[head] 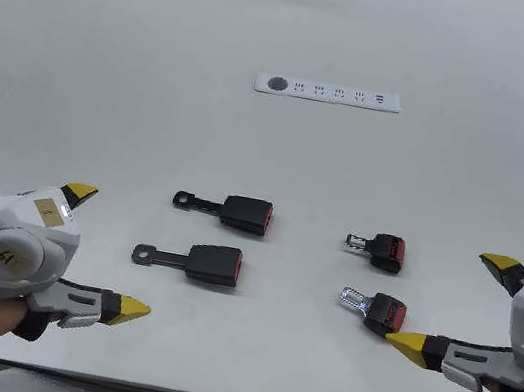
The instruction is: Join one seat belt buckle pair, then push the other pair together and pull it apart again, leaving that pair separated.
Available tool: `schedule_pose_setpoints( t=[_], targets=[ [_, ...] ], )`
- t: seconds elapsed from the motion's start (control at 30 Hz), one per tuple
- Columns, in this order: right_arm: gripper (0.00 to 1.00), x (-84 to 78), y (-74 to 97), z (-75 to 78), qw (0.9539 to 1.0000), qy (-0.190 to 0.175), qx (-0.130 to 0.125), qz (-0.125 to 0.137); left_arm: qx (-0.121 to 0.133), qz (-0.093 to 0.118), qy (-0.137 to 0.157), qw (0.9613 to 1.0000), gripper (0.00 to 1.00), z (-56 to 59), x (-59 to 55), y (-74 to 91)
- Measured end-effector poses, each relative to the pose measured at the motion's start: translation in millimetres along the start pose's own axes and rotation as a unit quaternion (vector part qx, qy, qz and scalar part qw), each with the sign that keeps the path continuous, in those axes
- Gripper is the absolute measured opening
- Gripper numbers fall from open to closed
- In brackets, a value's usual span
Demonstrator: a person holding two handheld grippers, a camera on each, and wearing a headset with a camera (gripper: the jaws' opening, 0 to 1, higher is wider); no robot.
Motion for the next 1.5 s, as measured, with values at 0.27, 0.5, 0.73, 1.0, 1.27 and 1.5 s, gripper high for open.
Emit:
schedule_pose_setpoints(
  t=[0.27, 0.5, 0.73, 1.0, 1.27, 1.5],
  targets=[
    [1.0, -2.1, 1.6, 2.0, 1.0, 0.001, -0.003, -0.001, -0.005, 0.001, 0.001, 1.0, 1.0, -0.4, 2.3, -1.0],
    [1.0, -12.6, 5.8, 5.9, 0.9997, -0.021, -0.004, -0.009, -0.007, -0.001, 0.005, 1.0, 1.0, -0.9, 0.2, 0.2],
    [0.98, -21.6, 9.9, 5.1, 0.9995, -0.009, -0.004, -0.029, -0.006, -0.001, 0.008, 0.9999, 1.0, -1.4, -3.2, 0.8],
    [1.0, -28.6, 15.1, 6.8, 0.9997, -0.008, 0.001, -0.023, -0.011, -0.006, 0.01, 0.9999, 1.0, -2.1, -9.0, 1.0],
    [1.0, -46.7, 27.3, 6.3, 0.9988, -0.004, -0.012, -0.047, -0.007, -0.01, 0.004, 0.9999, 1.0, -3.5, -13.9, -1.7],
    [1.0, -60.4, 33.2, -1.6, 0.9977, -0.014, -0.009, -0.065, -0.015, -0.01, 0.004, 0.9998, 1.0, -4.1, -16.5, -3.5]
  ],
)
Point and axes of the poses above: the centre of the closed fingertips' face, and the gripper's own axes: y roughly backward along the fingers, z roughly to its right, x roughly out of its top, the point moved 10 cm from there along y, roughly backward along the fingers, and after that the axes turned 8 degrees about -z, right-handed, at the moved point
